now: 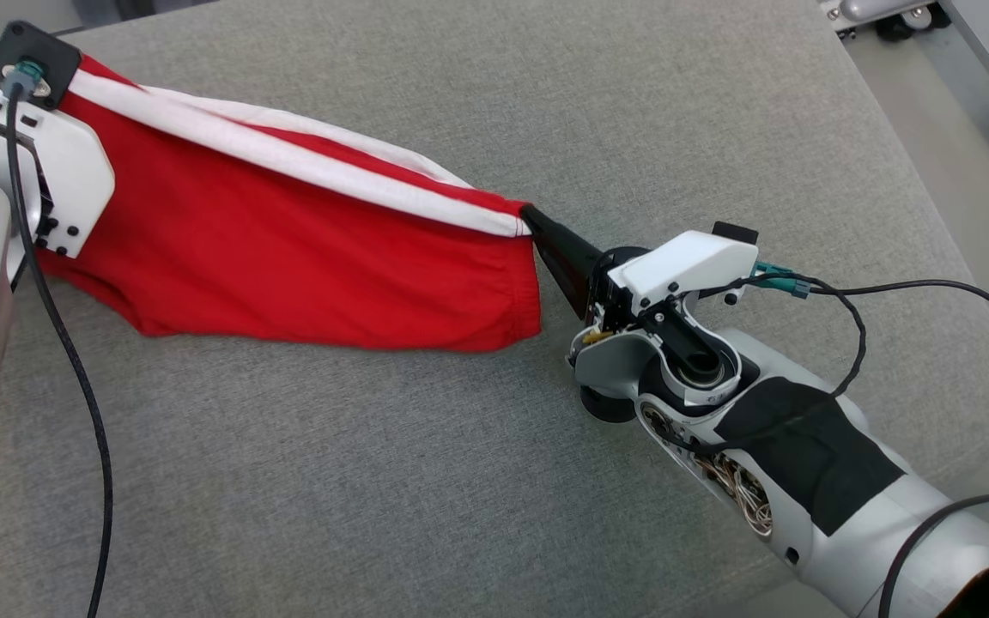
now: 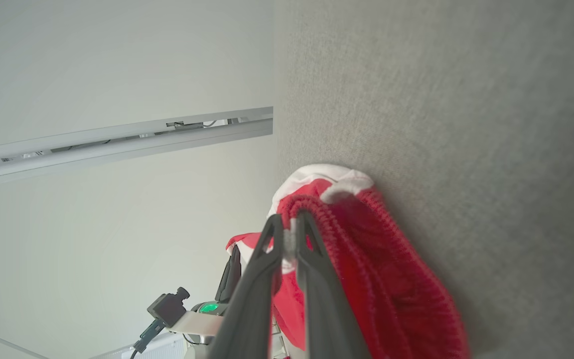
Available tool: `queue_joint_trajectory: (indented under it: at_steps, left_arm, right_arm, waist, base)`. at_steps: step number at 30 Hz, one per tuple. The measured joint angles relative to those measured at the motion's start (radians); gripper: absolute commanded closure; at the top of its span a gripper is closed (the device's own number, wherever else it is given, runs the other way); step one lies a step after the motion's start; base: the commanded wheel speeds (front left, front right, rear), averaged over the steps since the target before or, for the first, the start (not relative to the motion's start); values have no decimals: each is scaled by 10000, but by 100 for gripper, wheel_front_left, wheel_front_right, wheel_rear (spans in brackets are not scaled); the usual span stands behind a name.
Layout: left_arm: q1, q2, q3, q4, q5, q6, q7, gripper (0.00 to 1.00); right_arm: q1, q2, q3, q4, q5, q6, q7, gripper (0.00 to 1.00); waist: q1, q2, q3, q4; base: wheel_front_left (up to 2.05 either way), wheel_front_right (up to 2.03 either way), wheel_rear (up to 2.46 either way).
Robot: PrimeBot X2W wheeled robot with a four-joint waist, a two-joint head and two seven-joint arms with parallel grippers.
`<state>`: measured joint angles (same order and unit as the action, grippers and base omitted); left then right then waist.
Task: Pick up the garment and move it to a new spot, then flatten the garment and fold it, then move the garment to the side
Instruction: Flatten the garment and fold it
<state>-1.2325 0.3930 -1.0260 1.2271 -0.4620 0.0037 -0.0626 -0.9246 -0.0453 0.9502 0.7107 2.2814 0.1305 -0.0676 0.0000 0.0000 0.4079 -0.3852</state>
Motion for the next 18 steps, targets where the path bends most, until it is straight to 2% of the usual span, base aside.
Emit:
queue_joint_trajectory:
  at_steps: [14,15,16,17,18]
  left_arm:
    - [-291,-17,-207,431,40,104,-19,100]
    - [-308,-31,-213,441,38,105,-4,100]
    - [-330,-44,-217,449,35,109,-6,96]
    - [-355,-63,-221,458,23,125,-4,60]
    - [-369,-69,-203,468,13,169,4,16]
  right_arm:
    - [-335,8,194,48,727,0,-690,100]
    - [-336,6,263,35,757,0,-677,88]
    - [-343,6,332,29,773,0,-648,9]
    - [-361,4,391,33,782,0,-650,0]
    - [-406,2,456,17,777,0,-656,0]
  waist:
    - [0,0,418,-311]
    - [0,0,453,-310]
    - [0,0,489,-307]
    - [0,0,520,-299]
    - [0,0,547,-289]
  base:
    - [0,0,0]
    - [0,0,0]
    - [0,0,0]
    - [0,0,0]
    - [0,0,0]
